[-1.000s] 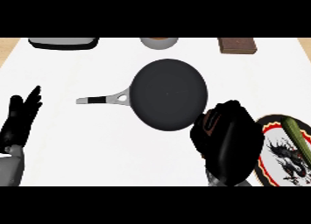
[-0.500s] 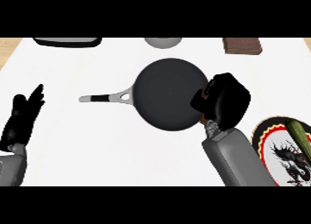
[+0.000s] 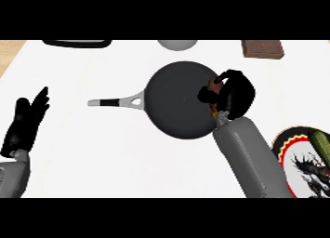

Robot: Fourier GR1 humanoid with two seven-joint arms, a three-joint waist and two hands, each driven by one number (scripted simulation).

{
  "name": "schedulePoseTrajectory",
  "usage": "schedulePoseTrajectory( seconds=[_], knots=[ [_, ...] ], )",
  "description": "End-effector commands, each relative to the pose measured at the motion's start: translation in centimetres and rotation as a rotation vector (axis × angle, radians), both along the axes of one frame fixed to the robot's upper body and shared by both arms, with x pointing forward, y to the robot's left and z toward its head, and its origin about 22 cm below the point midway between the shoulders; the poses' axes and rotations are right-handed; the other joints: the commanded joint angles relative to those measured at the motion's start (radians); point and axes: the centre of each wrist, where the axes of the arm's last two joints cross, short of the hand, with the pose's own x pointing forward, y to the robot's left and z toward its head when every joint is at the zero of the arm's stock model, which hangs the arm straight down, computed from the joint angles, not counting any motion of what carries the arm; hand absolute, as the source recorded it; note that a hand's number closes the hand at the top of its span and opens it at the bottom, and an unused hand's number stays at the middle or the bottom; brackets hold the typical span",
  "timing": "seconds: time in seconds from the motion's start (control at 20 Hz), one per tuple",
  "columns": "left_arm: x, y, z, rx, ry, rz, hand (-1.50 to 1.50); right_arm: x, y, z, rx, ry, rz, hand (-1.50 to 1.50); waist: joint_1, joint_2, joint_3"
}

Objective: Pick the sweet potato from the plate and place it in the pan

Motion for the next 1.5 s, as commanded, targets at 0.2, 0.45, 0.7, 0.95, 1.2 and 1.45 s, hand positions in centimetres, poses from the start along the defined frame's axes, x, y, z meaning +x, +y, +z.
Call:
schedulePoseTrajectory(
  seconds=[0.2,0.45,0.7,0.95,1.2,1.45],
  knots=[
    [1.1,-2.3,0.0,-0.001,-0.018,-0.034,0.0,2.6,0.4,-2.7,0.19,-0.063,-0.095,-1.5,0.014,0.005,0.0],
    [1.3,-1.5,1.2,0.003,-0.013,-0.028,0.0,3.6,0.1,-3.1,0.188,-0.188,-0.107,-1.5,0.029,0.009,0.002],
    [1.2,-0.3,1.0,-0.002,-0.004,-0.022,0.0,3.8,0.5,-2.9,0.203,-0.376,-0.147,-1.5,0.022,0.003,0.0],
    [0.8,-0.9,-0.8,0.0,0.001,0.003,0.0,4.1,0.7,-2.7,0.241,-0.462,-0.214,-1.5,-0.016,-0.008,-0.002],
    [-0.8,1.9,-1.8,-0.011,0.034,0.061,0.0,3.2,0.2,-4.3,0.254,-0.476,-0.272,-1.5,-0.066,-0.028,-0.004],
    [-2.3,2.7,-1.5,0.007,0.058,0.103,0.0,0.7,-0.5,-5.5,0.298,-0.519,-0.287,-1.5,-0.104,-0.05,-0.005]
  ],
)
